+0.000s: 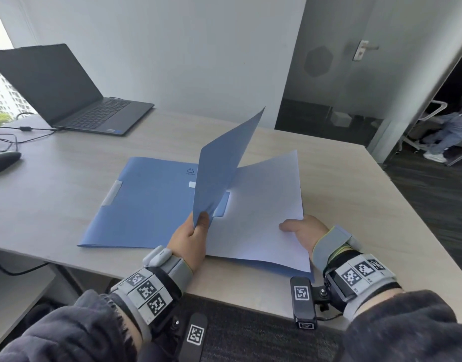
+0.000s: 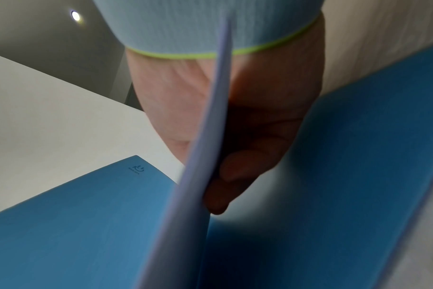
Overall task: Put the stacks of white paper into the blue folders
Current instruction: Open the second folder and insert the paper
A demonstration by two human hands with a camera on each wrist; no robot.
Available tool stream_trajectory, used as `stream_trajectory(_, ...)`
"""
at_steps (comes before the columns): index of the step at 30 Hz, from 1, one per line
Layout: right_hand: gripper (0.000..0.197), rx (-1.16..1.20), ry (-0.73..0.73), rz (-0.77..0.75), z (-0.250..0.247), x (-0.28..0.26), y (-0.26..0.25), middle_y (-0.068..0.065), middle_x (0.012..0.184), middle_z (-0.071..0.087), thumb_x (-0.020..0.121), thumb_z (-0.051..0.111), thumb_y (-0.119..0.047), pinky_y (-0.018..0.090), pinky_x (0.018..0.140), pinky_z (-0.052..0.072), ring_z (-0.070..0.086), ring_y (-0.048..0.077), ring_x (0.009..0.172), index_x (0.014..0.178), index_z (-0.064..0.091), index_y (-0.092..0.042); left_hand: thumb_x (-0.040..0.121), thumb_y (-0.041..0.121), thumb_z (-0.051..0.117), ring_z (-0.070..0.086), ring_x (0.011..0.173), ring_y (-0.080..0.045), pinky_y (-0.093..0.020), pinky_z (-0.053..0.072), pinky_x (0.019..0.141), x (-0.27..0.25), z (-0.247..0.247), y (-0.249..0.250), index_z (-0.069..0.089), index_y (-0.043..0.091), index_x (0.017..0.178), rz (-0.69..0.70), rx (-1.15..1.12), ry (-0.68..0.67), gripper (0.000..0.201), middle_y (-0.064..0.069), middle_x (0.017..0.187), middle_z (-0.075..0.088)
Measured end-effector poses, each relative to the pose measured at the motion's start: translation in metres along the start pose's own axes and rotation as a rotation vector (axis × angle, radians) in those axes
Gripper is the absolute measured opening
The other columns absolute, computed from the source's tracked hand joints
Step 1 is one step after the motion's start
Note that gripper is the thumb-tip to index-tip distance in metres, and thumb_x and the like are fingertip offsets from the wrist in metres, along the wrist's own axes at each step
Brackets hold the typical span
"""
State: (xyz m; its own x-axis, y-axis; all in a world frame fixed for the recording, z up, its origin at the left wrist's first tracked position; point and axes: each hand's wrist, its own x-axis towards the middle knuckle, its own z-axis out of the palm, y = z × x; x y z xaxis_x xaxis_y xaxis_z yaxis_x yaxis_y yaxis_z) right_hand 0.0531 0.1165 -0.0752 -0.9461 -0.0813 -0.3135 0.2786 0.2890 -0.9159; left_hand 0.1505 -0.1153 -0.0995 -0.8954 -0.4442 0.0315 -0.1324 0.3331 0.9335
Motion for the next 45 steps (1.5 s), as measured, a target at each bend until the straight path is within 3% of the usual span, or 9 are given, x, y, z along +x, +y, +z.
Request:
stream_trajectory(5,0.003,-0.066,0.013,-0.001,0.000,0.005,-0.002,0.012,0.085,0.066,0.083,0.066,-0.009,0.032,0.068,0.049,0.063,0.028,0.072,0.082,0.069,-0.009,0.103,0.044,0.030,0.052,0.107,-0.018,-0.028,0.033,0.090,0.001,-0.001,-0.001,0.055,0.029,0.134,-0.014,-0.028,-0.013,0.043,0.008,0.115,0.060)
stream_trajectory(11,0.037,-0.117,0.030,0.067,0.001,0.009,-0.003,0.011,0.094,0.062,0.079,0.061,-0.041,0.036,0.077,0.041,0.059,0.030,0.086,0.097,0.067,-0.009,0.103,0.044,0.029,0.054,0.105,-0.017,-0.029,0.034,0.089,0.002,-0.001,-0.002,0.054,0.033,0.134,-0.005,-0.018,-0.037,0.042,0.009,0.113,0.061)
stream_trajectory(14,0.018,-0.095,0.039,0.070,0.001,0.006,-0.007,0.008,0.084,0.057,0.087,0.056,-0.028,0.034,0.073,0.037,0.054,0.027,0.078,0.080,0.061,-0.012,0.103,0.045,0.029,0.053,0.103,-0.017,-0.029,0.034,0.088,0.002,-0.001,-0.002,0.054,0.033,0.134,-0.009,-0.017,-0.035,0.042,0.009,0.113,0.061)
stream_trajectory(19,0.008,-0.168,0.077,0.040,-0.003,0.006,-0.006,0.009,0.075,0.051,0.085,0.053,-0.011,0.031,0.060,0.032,0.047,0.024,0.063,0.080,0.056,-0.006,0.103,0.044,0.029,0.052,0.098,-0.016,-0.027,0.033,0.087,-0.001,-0.002,0.001,0.055,0.032,0.132,-0.009,-0.017,-0.018,0.041,0.010,0.106,0.060)
stream_trajectory(23,0.012,-0.202,0.088,0.030,-0.004,0.004,-0.006,0.010,0.076,0.055,0.084,0.055,-0.014,0.029,0.059,0.035,0.050,0.025,0.063,0.086,0.061,-0.004,0.103,0.041,0.029,0.050,0.099,-0.015,-0.026,0.031,0.087,-0.003,-0.002,0.005,0.054,0.030,0.134,-0.011,-0.016,-0.018,0.041,0.010,0.108,0.058)
stream_trajectory(26,0.032,-0.207,0.106,0.029,-0.005,0.003,-0.005,0.012,0.082,0.059,0.076,0.058,-0.022,0.032,0.066,0.040,0.055,0.027,0.070,0.097,0.066,0.000,0.103,0.043,0.030,0.053,0.099,-0.018,-0.028,0.034,0.086,-0.002,-0.001,0.004,0.056,0.031,0.131,-0.025,-0.013,-0.006,0.040,0.008,0.105,0.061)
stream_trajectory(33,0.013,-0.185,0.114,0.022,-0.008,-0.001,-0.010,0.009,0.079,0.062,0.082,0.056,-0.018,0.030,0.063,0.044,0.058,0.027,0.068,0.089,0.065,-0.010,0.102,0.047,0.029,0.055,0.084,-0.020,-0.031,0.038,0.077,-0.001,0.000,0.000,0.059,0.031,0.125,-0.039,0.018,-0.002,0.042,0.011,0.084,0.060)
stream_trajectory(38,0.020,-0.188,0.080,-0.008,-0.007,0.001,-0.011,0.010,0.085,0.065,0.084,0.055,-0.014,0.028,0.062,0.045,0.060,0.027,0.069,0.100,0.066,-0.009,0.102,0.045,0.029,0.055,0.099,-0.021,-0.029,0.035,0.084,-0.003,-0.001,0.003,0.059,0.031,0.127,-0.030,0.022,-0.023,0.041,0.005,0.103,0.063)
stream_trajectory(45,0.016,-0.165,0.030,0.017,-0.005,0.004,-0.013,0.008,0.082,0.057,0.089,0.053,-0.020,0.029,0.060,0.036,0.053,0.024,0.068,0.095,0.061,-0.008,0.101,0.051,0.029,0.057,0.098,-0.021,-0.030,0.037,0.084,0.001,0.002,-0.003,0.061,0.030,0.123,-0.009,0.018,-0.030,0.044,0.005,0.105,0.065)
